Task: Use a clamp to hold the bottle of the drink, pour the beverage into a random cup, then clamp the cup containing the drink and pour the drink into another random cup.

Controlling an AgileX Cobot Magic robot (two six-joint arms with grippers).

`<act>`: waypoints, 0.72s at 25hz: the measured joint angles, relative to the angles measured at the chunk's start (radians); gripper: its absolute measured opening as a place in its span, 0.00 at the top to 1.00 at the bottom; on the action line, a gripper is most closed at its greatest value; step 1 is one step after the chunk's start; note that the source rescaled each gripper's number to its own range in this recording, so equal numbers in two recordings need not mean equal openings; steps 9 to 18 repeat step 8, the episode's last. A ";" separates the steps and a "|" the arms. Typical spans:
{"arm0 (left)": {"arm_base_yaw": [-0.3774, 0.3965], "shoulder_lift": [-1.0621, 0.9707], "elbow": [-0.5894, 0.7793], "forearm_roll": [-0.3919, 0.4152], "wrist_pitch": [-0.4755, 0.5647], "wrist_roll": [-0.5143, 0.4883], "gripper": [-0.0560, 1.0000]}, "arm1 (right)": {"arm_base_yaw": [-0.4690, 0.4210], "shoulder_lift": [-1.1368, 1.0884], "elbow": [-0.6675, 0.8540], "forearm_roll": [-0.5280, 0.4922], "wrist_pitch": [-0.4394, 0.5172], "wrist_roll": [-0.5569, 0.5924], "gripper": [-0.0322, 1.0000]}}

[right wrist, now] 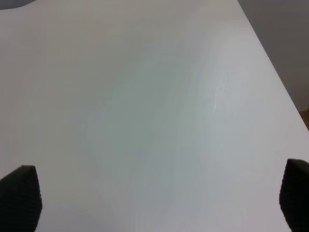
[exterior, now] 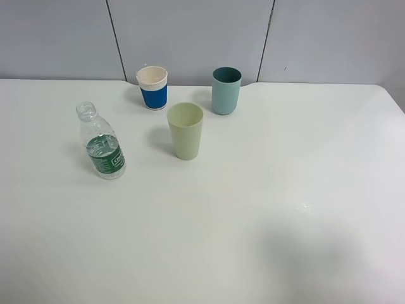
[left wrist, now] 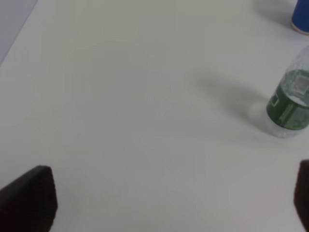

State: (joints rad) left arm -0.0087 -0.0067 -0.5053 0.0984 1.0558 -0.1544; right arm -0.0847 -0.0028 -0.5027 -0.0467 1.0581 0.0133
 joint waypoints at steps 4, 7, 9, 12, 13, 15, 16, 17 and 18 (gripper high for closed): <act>0.000 0.000 0.000 0.000 0.000 0.000 0.00 | 0.000 0.000 0.000 0.000 0.000 0.000 0.01; 0.000 0.000 0.000 0.000 0.000 0.000 0.00 | 0.000 0.000 0.000 0.000 0.000 0.000 0.01; 0.000 0.000 0.000 0.000 0.000 0.000 0.00 | 0.000 0.000 0.000 0.000 0.000 0.000 0.01; 0.000 0.000 0.000 0.000 0.000 0.000 0.00 | 0.000 0.000 0.000 0.000 0.000 0.000 0.01; 0.000 0.000 0.000 0.000 0.000 0.000 0.00 | 0.000 0.000 0.000 0.000 0.000 0.000 0.01; 0.000 0.000 0.000 0.000 0.000 0.000 0.00 | 0.000 0.000 0.000 0.000 0.000 0.000 0.01; 0.000 0.000 0.000 0.000 0.000 0.000 0.00 | 0.000 0.000 0.000 0.000 0.000 0.000 0.01; 0.000 0.000 0.000 0.000 0.000 0.000 0.00 | 0.000 0.000 0.000 0.000 0.000 0.000 0.01; 0.000 0.000 0.000 0.000 0.000 0.000 0.00 | 0.000 0.000 0.000 0.000 0.000 0.000 0.01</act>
